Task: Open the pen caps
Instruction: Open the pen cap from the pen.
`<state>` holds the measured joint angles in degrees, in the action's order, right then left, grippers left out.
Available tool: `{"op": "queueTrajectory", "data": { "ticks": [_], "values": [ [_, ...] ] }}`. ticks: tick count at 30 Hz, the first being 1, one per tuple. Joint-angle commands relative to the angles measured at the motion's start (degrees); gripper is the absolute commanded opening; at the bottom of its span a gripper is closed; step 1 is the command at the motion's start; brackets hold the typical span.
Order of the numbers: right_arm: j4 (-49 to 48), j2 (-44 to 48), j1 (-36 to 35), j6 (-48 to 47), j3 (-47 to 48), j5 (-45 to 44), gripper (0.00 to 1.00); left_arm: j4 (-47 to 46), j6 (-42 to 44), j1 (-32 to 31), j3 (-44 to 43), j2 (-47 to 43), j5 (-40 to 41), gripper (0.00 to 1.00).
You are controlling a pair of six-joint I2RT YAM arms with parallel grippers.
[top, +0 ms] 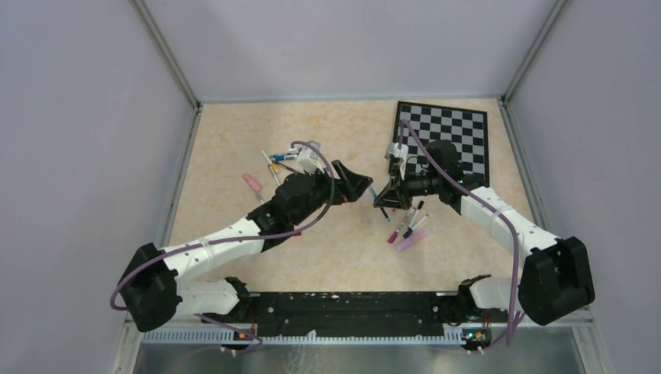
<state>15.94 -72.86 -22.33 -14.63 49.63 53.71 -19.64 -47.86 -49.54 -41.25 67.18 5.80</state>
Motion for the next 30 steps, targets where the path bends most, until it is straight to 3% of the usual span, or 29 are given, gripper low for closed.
{"op": "queueTrajectory", "data": {
  "ticks": [1,24,30],
  "values": [
    [-1.3,1.8,-0.8,-1.0,1.5,-1.1,0.0,4.7,-6.6,-1.3,-5.8,2.3,6.2,0.96],
    [-2.8,0.4,-2.7,1.2,2.2,-5.1,0.0,6.8,-11.9,-5.9,-11.6,12.0,12.5,0.36],
    [-2.9,0.3,-3.3,1.2,2.3,-7.7,0.0,8.6,-12.7,-6.0,-12.3,12.6,12.5,0.34]
  ]
}}
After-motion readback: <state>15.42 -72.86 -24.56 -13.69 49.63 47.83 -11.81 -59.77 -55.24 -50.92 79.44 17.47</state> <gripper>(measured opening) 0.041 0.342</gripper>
